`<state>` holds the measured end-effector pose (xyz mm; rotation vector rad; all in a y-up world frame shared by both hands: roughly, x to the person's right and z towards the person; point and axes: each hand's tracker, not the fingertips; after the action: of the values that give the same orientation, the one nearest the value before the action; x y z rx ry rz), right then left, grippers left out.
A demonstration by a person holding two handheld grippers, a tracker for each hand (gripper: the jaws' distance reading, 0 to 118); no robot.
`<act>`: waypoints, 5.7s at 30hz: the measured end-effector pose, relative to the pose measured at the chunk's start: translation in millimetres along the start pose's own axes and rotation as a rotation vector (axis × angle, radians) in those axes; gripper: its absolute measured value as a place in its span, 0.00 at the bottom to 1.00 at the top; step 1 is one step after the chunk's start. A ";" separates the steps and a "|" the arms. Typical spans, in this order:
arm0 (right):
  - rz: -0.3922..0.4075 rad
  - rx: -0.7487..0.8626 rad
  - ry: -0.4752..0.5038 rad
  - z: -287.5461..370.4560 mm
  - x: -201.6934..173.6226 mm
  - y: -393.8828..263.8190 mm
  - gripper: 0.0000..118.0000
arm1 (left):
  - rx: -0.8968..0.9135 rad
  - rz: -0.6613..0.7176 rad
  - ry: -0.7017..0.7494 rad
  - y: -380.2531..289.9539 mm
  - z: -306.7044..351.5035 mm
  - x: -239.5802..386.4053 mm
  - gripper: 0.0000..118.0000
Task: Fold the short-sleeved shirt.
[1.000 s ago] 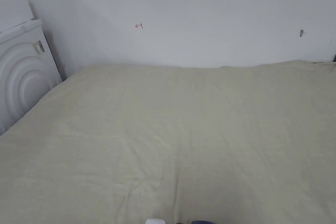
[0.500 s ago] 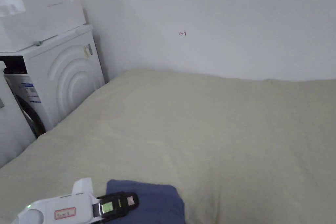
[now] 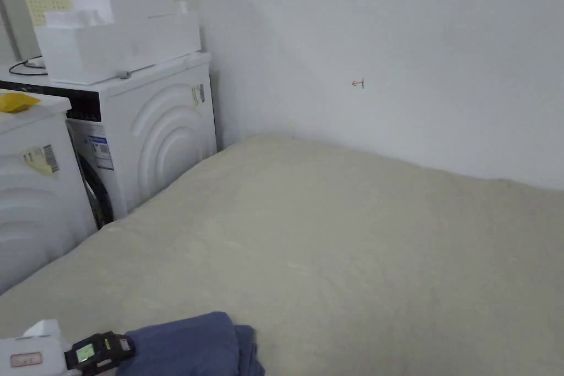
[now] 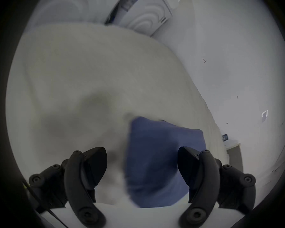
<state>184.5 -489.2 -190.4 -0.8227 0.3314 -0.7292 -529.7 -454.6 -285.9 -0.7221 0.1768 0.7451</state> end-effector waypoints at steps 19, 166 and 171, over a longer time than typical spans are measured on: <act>0.536 0.446 -0.194 143.6 -104.6 8.4 0.00 | 0.366 -0.659 -0.433 -200.1 163.6 284.0 0.15; 0.409 0.443 -0.282 128.8 -158.3 -4.6 0.97 | 0.346 -0.844 -0.155 -257.3 177.9 291.6 1.00; 0.346 0.490 -0.299 129.0 -153.8 0.6 0.97 | 0.342 -0.847 -0.149 -257.2 176.7 291.6 1.00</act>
<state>143.6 -310.8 -108.1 -0.3831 0.0163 -0.3309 -160.4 -307.4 -129.9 -0.3518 -0.1380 -0.0487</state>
